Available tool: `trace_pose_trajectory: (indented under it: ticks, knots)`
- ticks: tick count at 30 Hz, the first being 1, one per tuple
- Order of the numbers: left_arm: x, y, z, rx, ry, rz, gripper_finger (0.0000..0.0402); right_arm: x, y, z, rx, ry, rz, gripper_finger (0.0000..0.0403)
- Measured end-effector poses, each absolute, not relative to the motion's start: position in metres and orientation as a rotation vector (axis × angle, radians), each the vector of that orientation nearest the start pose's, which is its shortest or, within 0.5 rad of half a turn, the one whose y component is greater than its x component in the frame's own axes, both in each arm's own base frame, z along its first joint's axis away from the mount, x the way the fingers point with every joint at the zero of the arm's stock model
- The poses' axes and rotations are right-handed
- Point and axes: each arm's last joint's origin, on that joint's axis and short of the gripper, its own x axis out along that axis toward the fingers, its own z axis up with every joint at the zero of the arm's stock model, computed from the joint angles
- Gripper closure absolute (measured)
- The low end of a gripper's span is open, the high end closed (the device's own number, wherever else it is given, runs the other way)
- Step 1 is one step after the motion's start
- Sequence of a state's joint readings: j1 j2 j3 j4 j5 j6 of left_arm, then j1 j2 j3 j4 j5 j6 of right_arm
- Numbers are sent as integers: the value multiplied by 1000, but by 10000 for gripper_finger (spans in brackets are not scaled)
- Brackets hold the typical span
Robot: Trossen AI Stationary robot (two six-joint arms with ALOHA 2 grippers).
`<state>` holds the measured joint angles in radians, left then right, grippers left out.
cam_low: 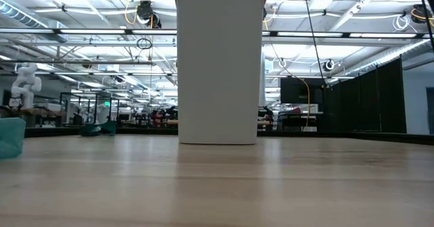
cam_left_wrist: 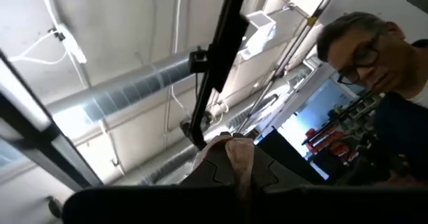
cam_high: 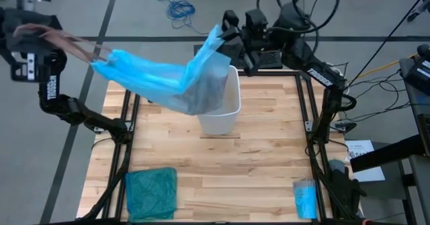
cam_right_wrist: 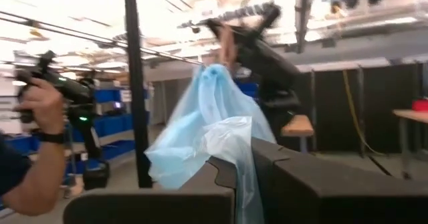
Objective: Place trash/remove bag and relplace
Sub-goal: Remove the blue trash bag from the white trash bin
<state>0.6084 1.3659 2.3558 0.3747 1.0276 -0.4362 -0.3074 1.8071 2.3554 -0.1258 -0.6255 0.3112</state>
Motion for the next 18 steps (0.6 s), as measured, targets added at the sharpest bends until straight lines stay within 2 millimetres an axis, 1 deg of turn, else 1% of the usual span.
trace_pose_trajectory:
  ticks: [3,6,10,18]
  knots:
    - [70,18,681,604,-820,-525,402,331,-86,578,92,-337,384,403]
    - [73,20,679,648,-799,-546,402,328,-84,583,37,-386,435,403]
    - [72,19,679,654,-796,-554,402,318,-80,594,2,-459,493,403]
    - [73,20,680,613,-817,-530,402,316,-75,595,37,-455,517,403]
